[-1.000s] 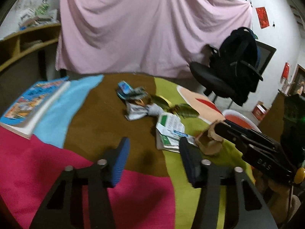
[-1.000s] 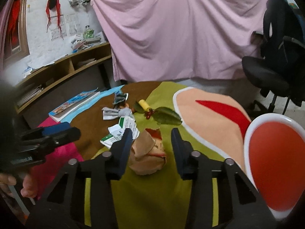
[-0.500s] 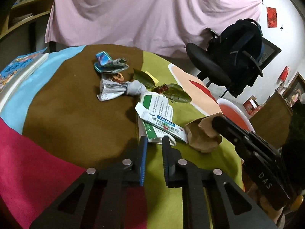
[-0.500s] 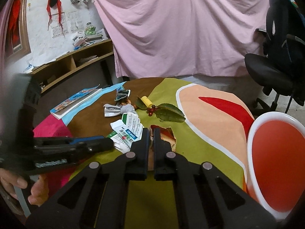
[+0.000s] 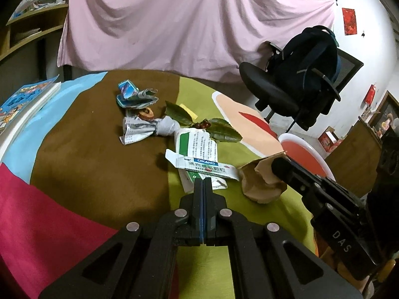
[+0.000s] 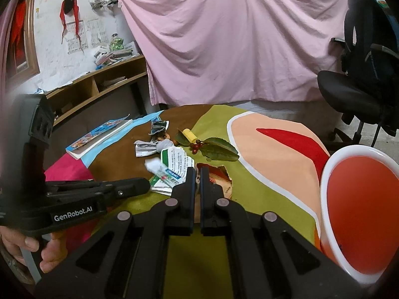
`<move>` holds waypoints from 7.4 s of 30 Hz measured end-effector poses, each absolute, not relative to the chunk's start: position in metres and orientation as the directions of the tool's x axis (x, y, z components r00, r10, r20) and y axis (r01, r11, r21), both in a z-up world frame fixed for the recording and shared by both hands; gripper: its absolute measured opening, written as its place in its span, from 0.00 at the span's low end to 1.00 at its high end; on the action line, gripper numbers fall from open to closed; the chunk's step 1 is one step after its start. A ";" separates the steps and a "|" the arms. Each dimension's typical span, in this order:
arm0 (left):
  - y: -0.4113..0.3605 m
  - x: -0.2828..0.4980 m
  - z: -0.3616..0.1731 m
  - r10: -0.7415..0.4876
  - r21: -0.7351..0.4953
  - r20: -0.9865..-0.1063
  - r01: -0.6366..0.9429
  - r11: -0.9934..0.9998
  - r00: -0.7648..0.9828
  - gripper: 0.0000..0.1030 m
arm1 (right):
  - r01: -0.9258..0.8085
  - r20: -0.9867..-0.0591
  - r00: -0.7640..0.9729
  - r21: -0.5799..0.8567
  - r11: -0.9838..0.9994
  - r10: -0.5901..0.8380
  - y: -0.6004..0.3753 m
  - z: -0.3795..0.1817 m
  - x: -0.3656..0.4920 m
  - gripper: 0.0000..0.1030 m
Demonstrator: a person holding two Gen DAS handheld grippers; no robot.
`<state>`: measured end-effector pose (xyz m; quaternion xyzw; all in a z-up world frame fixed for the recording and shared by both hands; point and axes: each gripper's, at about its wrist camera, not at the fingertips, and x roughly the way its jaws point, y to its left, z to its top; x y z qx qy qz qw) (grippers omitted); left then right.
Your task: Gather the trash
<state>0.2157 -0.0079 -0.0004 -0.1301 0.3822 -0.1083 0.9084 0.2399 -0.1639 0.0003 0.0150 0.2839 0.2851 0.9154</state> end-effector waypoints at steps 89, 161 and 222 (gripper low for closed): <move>-0.222 0.205 0.068 -0.490 -0.150 -0.349 0.468 0.871 0.799 0.00 | -0.086 -0.191 0.970 0.316 0.945 0.152 -0.367 0.033 0.178 0.31; 0.006 0.126 0.063 -0.011 -0.170 -0.204 -0.024 0.985 0.979 0.98 | -0.321 0.082 0.947 0.178 0.930 0.312 -0.240 0.067 0.151 1.00; 0.033 0.262 -0.005 -0.269 -0.214 -0.688 0.166 0.963 0.674 0.03 | -0.481 -0.652 0.590 0.189 0.856 0.476 -0.144 -0.019 0.280 0.73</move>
